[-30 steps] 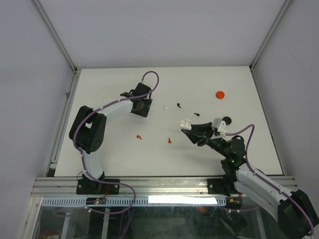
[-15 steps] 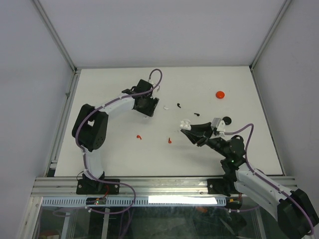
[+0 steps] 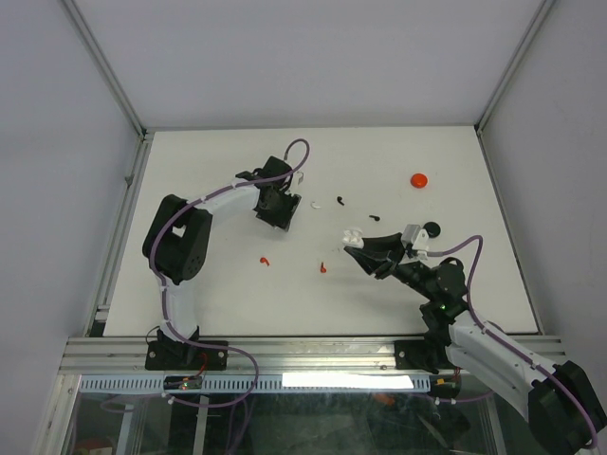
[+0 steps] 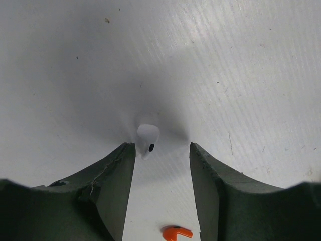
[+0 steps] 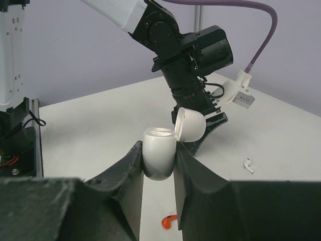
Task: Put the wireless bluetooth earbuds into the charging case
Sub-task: Pick up the earbud from the center of the board.
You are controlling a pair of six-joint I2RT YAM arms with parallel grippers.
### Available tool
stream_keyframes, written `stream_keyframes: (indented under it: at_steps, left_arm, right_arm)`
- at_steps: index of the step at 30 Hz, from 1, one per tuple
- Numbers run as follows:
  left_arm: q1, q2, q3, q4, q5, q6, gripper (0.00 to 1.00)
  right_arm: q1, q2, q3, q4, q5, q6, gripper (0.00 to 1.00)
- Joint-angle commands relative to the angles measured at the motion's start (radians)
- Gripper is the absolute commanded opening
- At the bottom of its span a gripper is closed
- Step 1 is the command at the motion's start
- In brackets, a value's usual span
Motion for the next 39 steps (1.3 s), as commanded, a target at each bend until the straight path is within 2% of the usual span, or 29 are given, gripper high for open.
stream_keyframes:
  at_steps: [1, 3, 7, 18, 39]
  left_arm:
    - [-0.015, -0.046, -0.001, -0.013, -0.006, -0.034, 0.48]
    - [-0.016, -0.049, -0.001, -0.013, -0.052, -0.046, 0.48]
    - [-0.016, -0.04, 0.027, -0.017, -0.133, -0.087, 0.4]
    - [-0.016, 0.029, 0.103, -0.028, -0.11, -0.081, 0.36]
    - [-0.034, 0.068, 0.097, -0.043, -0.125, -0.059, 0.25]
  right_arm:
    - [-0.004, 0.0, 0.011, 0.041, 0.006, 0.008, 0.0]
    - [-0.005, 0.0, 0.01, 0.04, 0.006, 0.009, 0.0]
    - [-0.004, 0.001, 0.011, 0.042, 0.005, 0.01, 0.0]
    - [-0.004, -0.008, 0.013, 0.031, 0.006, 0.014, 0.0]
    - [-0.004, 0.001, 0.028, 0.018, -0.005, 0.016, 0.0]
